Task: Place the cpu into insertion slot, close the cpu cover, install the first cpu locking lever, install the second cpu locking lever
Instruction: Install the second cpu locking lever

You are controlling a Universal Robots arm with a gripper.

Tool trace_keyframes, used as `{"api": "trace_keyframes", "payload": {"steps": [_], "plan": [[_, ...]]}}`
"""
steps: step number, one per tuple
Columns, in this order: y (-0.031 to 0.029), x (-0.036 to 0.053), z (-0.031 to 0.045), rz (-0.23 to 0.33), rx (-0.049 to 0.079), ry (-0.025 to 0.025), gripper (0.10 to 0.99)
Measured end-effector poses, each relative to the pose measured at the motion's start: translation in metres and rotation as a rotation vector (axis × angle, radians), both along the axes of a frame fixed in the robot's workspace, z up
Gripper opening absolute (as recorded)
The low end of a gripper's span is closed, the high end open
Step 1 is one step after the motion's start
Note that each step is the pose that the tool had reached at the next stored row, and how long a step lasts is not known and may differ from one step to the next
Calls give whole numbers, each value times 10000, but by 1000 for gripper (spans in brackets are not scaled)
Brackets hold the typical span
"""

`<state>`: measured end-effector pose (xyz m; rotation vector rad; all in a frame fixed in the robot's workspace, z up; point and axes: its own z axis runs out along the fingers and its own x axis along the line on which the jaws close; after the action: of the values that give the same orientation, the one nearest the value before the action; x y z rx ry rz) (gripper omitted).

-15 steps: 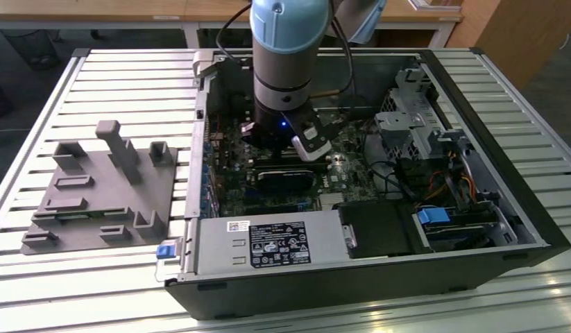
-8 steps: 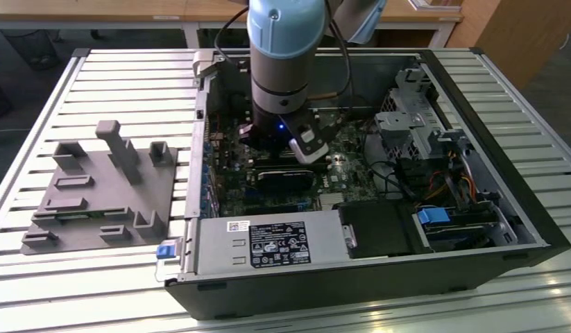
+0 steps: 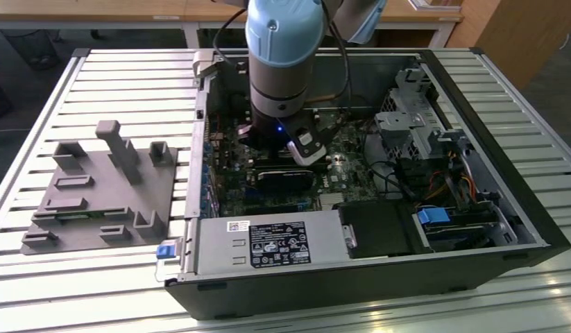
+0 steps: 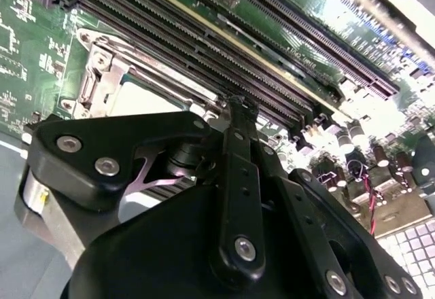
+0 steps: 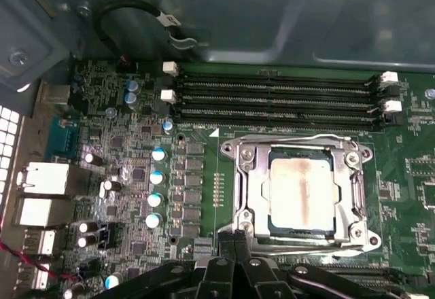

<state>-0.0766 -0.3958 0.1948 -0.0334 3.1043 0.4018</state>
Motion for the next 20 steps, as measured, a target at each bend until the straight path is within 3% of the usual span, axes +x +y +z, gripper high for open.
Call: {"api": "trace_keyframes", "payload": {"steps": [6,12,20], "plan": [[1,-18,-39,-4,174,-1,106],[-1,-40,-41,-2,186,2,106],[1,-43,102,-3,257,0,106]]}}
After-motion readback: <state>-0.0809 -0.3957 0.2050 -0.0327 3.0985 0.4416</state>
